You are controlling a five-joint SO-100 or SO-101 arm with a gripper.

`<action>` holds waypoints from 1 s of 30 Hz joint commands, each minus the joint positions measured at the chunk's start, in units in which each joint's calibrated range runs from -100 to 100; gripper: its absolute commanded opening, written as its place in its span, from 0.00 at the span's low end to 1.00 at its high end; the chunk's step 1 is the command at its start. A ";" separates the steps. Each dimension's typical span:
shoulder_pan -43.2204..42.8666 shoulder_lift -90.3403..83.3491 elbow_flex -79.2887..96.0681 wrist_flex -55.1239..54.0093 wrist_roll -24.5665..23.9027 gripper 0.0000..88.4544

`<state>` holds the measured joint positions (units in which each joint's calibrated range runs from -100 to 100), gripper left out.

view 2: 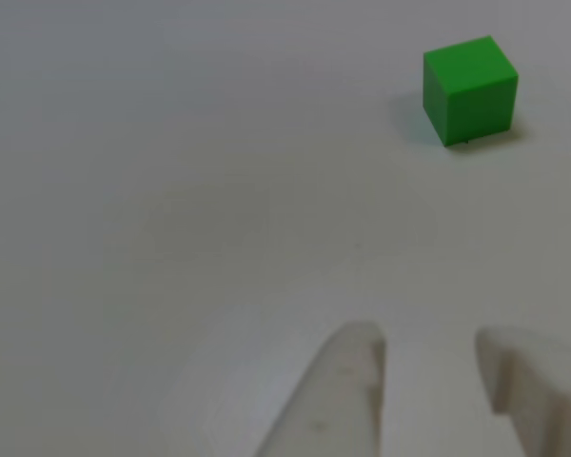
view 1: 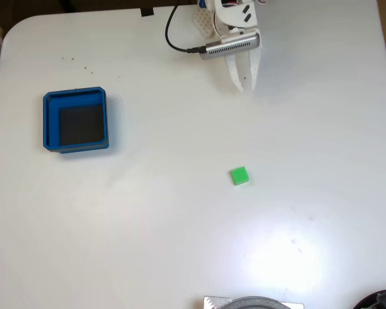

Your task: Pick up green cube and drop it in the blue box

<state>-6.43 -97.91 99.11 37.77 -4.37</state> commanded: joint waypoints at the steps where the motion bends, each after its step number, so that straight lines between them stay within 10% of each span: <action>1: -0.36 -0.92 0.36 -0.96 -0.05 0.03; 30: -0.21 4.85 -6.83 -1.53 0.29 0.03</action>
<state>-6.43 -96.32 97.58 37.77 -4.27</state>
